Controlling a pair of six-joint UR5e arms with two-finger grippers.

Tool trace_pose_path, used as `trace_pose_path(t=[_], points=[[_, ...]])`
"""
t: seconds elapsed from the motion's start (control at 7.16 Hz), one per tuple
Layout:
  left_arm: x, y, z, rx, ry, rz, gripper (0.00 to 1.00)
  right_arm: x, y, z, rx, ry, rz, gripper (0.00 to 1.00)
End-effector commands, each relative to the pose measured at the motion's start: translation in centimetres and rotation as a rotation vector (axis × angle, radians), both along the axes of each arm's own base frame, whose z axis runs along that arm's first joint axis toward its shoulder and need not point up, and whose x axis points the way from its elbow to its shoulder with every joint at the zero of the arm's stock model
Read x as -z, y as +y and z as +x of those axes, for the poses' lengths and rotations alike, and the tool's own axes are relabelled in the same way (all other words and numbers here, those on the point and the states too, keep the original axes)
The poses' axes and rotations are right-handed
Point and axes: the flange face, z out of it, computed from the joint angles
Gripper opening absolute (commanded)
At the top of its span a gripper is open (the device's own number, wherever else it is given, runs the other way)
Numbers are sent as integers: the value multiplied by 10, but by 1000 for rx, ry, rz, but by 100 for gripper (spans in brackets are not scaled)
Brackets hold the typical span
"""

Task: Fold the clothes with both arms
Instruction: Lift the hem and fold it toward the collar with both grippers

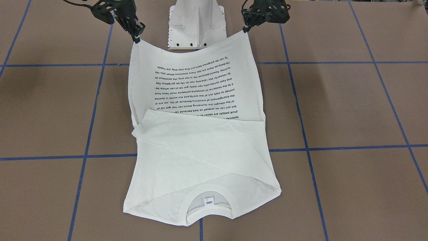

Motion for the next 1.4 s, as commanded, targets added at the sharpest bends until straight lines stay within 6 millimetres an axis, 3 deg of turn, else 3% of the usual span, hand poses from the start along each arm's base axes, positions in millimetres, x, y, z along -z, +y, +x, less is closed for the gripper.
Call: trace_pose_path(t=[0.0,0.14,0.28,0.42,0.56,0.7,0.84,0.98,1.12,1.26], points=[[20,-41,-20,85,45,80,0,26,-62,14,-104,-51,50,0],[33,-92,-24,157,48,224,0,41,-125,1,-99,-43,109,0],[14,-135,-22,209,-25,257,0,35,-183,4,-100,-5,97,0],[8,-196,-12,251,-80,319,0,33,-224,12,-89,31,147,0],[-11,-254,-1,274,-159,348,0,18,-269,13,-89,98,183,0],[-22,-297,-6,305,-207,381,0,11,-316,7,-96,153,199,0],[-26,-324,-12,336,-232,376,0,6,-357,2,-107,198,193,0],[-28,-351,-7,356,-252,363,0,-1,-396,-5,-111,248,181,0],[-33,-383,8,378,-255,361,0,-14,-427,-15,-116,270,180,0],[-59,-413,33,389,-245,373,0,-29,-450,-35,-125,251,197,0]])
